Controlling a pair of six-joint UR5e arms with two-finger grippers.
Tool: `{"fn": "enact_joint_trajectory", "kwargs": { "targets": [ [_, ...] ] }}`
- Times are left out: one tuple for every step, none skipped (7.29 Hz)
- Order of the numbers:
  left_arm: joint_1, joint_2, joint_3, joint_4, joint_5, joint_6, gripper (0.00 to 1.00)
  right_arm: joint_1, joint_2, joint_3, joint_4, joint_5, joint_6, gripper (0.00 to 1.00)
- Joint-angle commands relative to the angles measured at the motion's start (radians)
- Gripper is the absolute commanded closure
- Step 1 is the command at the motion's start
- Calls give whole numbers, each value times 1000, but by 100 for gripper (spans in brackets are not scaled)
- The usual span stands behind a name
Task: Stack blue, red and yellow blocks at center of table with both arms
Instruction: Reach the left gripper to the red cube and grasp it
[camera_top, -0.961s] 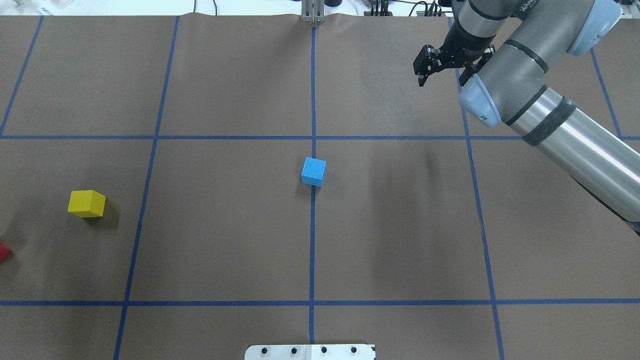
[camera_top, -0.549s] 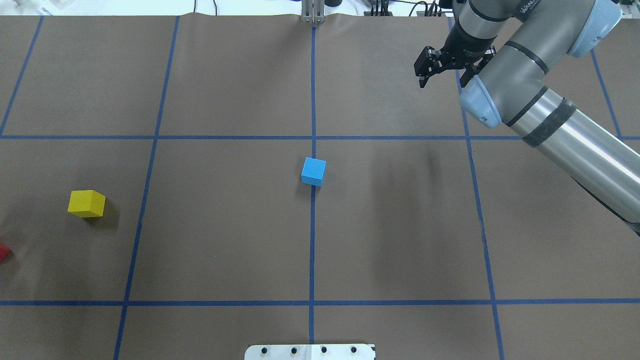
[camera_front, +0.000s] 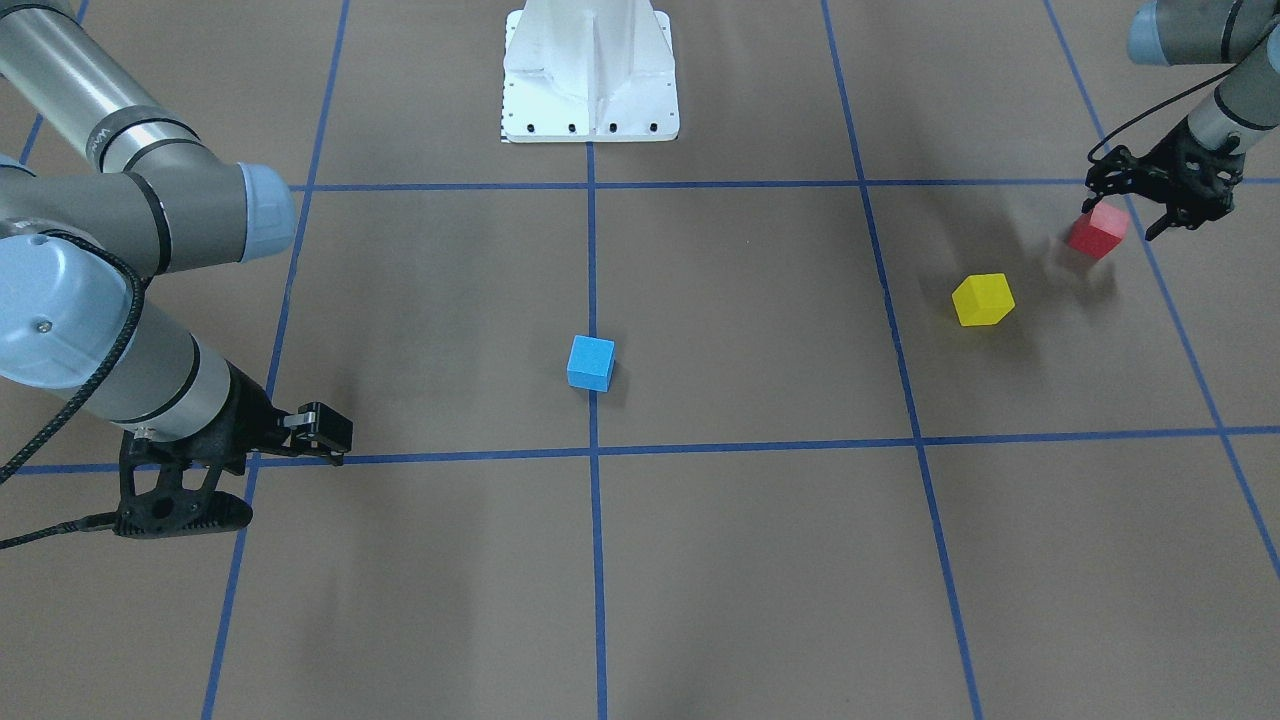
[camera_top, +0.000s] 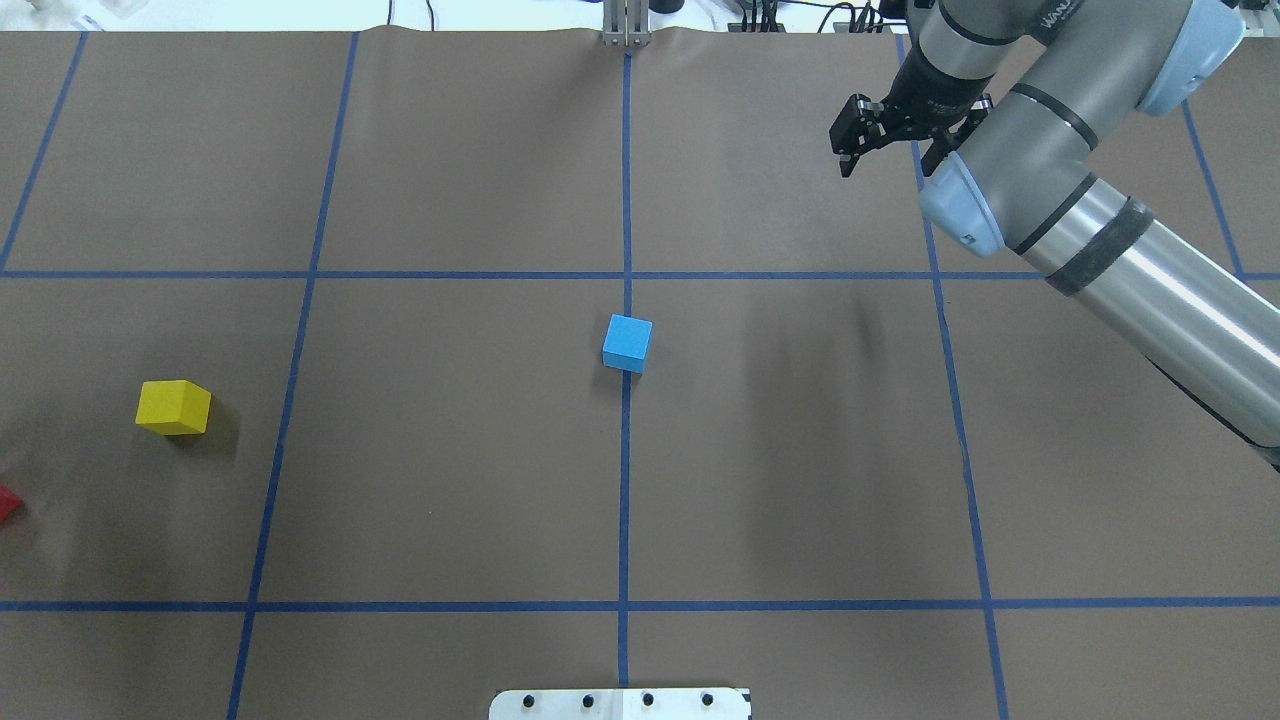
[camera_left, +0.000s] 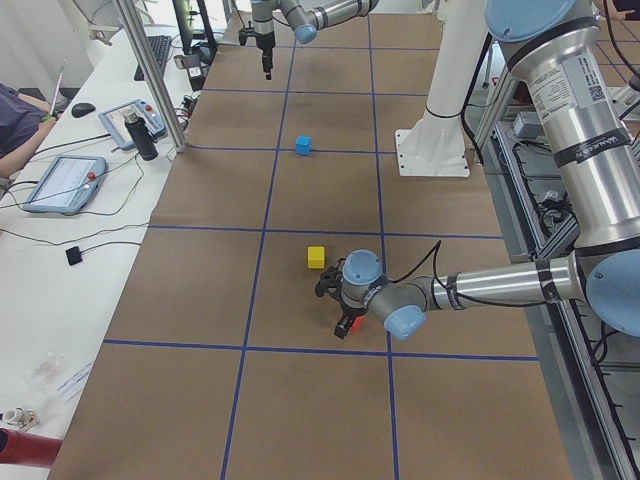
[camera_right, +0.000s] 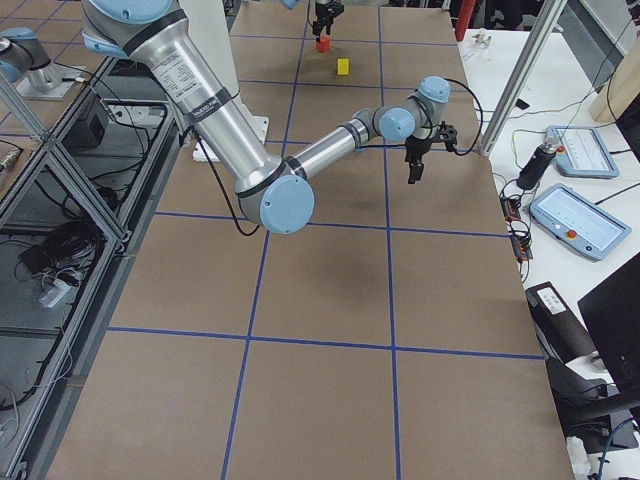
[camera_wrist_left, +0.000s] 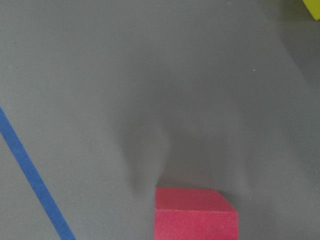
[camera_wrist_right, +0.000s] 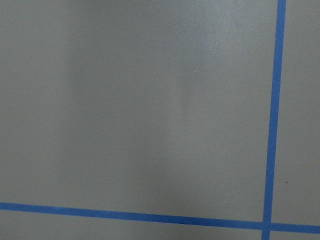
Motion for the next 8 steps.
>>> {"fn": "enact_joint_trajectory", "kwargs": {
  "targets": [
    [2,-2,5,1,0,-10,35,0,-3,-2,0,0,0,1],
    [2,-2,5,0,0,-10,66,0,-3,0,0,0,0,1],
    [2,0,3,0,0,-10,100,0,-4,0,0,0,0,1],
    [-1,3,-4,0,-2,-11,100,0,-3,0,0,0,1,1],
    [-5,1,-20,7,-14,-11,100,0,-1,2,2,0,3,1],
    [-9,-7,-97,127,-31,-11,100,0,-1,6,2,0,4,1],
    [-9,-35,-236,350,-29,-11,100,0,-1,9,0,0,6,1],
    [-11,-110,-359,602,-29,-8,100,0,-3,8,2,1,1,1]
  ]
}}
